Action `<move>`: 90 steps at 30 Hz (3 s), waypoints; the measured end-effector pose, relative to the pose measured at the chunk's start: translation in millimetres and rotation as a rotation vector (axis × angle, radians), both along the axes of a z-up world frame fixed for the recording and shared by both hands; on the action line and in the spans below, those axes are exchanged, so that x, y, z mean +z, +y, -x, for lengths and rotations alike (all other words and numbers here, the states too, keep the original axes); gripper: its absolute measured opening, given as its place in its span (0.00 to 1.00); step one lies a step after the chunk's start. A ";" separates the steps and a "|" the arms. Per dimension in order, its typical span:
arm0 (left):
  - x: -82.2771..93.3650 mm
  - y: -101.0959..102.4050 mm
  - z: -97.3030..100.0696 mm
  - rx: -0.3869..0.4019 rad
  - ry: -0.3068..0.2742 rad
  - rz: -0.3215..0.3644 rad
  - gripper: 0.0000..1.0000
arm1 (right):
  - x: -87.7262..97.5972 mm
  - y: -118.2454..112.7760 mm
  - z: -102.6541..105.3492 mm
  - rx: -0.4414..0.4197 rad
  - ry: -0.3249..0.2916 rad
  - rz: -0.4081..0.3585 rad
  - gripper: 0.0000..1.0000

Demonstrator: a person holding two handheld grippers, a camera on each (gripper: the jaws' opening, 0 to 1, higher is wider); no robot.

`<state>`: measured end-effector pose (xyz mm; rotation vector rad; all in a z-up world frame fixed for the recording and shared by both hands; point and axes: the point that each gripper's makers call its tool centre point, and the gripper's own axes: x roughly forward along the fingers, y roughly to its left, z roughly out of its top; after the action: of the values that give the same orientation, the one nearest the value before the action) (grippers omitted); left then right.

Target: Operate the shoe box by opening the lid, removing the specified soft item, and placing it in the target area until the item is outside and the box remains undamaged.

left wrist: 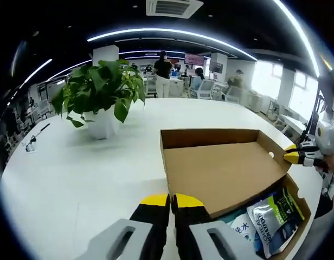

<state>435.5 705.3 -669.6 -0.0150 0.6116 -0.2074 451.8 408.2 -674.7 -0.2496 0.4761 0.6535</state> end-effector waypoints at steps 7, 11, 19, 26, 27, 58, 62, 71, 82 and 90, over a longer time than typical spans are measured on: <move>-4.7 -1.5 -1.0 -0.007 0.031 -0.008 0.02 | -7.9 -0.5 -4.1 -0.002 0.041 0.002 0.06; -7.1 0.2 0.1 -0.024 0.051 -0.033 0.02 | -12.1 0.6 -5.8 0.005 0.057 0.016 0.06; -13.3 -0.9 -2.5 -0.019 0.061 -0.036 0.02 | -18.5 -1.8 -6.4 -0.035 0.104 -0.002 0.05; -13.2 0.0 -2.2 -0.015 0.066 -0.044 0.03 | -16.6 -1.8 -5.5 -0.043 0.105 -0.016 0.06; -12.9 -0.1 -2.0 -0.013 0.065 -0.044 0.03 | -15.6 -1.7 -5.3 -0.043 0.102 -0.018 0.06; -4.6 -51.6 68.4 -0.147 0.137 -0.012 0.24 | 8.4 -18.1 83.7 0.015 0.193 -0.092 0.35; -13.3 -63.6 82.9 -0.168 0.186 0.026 0.27 | 9.3 -21.4 96.3 0.019 0.206 -0.095 0.39; -28.4 -84.4 103.3 -0.208 0.269 0.099 0.30 | 17.3 -24.4 119.6 0.023 0.218 -0.115 0.47; -47.0 -111.3 121.5 -0.288 0.360 0.172 0.32 | 18.2 -32.9 143.3 -0.001 0.253 -0.154 0.58; -55.3 -129.4 129.0 -0.296 0.428 0.287 0.30 | 12.9 -39.5 158.2 -0.014 0.270 -0.153 0.63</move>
<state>306.5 575.9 -724.8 -0.2522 1.0063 -0.5871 293.6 368.7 -661.9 -0.0124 0.6820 0.7096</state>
